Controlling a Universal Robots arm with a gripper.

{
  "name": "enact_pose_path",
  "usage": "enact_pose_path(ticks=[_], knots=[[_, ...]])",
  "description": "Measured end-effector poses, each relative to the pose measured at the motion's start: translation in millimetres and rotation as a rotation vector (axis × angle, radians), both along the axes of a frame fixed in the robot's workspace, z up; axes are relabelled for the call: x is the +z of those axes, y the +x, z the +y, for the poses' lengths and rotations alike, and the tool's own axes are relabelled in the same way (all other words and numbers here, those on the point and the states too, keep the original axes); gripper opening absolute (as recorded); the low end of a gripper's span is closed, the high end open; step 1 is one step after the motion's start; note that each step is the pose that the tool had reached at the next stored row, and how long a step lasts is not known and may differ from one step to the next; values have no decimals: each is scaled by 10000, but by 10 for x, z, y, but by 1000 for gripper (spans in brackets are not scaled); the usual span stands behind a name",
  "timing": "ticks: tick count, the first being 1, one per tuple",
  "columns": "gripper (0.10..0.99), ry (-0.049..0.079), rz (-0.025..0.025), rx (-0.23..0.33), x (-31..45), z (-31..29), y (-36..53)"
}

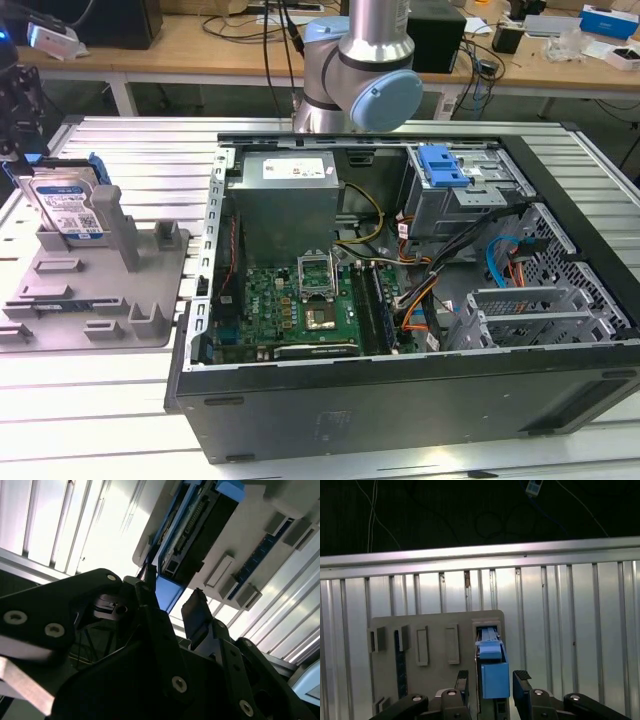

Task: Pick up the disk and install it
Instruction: 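Pick up the disk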

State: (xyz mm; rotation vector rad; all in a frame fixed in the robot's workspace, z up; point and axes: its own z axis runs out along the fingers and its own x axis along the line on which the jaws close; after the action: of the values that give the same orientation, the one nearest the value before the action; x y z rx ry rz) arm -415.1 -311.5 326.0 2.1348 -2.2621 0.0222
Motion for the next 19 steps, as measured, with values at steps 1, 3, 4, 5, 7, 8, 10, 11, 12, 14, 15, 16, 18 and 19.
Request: enact_pose_path(ticks=[1, 3, 4, 5, 7, 8, 10, 11, 12, 14, 15, 16, 18, 19], knots=[[482, 0, 0, 0, -6, 0, 0], [482, 0, 0, 0, -17, 0, 0], [482, 0, 0, 0, -24, 0, 0], [482, 0, 1, 0, -28, 0, 0], [482, -1, 3, 2, -34, 0, 0], [482, 0, 1, 10, -37, 0, 0], [482, 0, 0, 53, -41, 0, 0], [482, 0, -1, 93, -47, 1, 0], [482, 0, -2, 116, -50, 1, 0], [482, 1, -3, 207, -60, 7, -1], [482, 0, -1, 261, -63, 9, 0], [482, 0, 0, 322, -70, 11, 0], [482, 0, 0, 370, -85, 12, 0], [482, 0, -1, 379, -91, 12, 0]])
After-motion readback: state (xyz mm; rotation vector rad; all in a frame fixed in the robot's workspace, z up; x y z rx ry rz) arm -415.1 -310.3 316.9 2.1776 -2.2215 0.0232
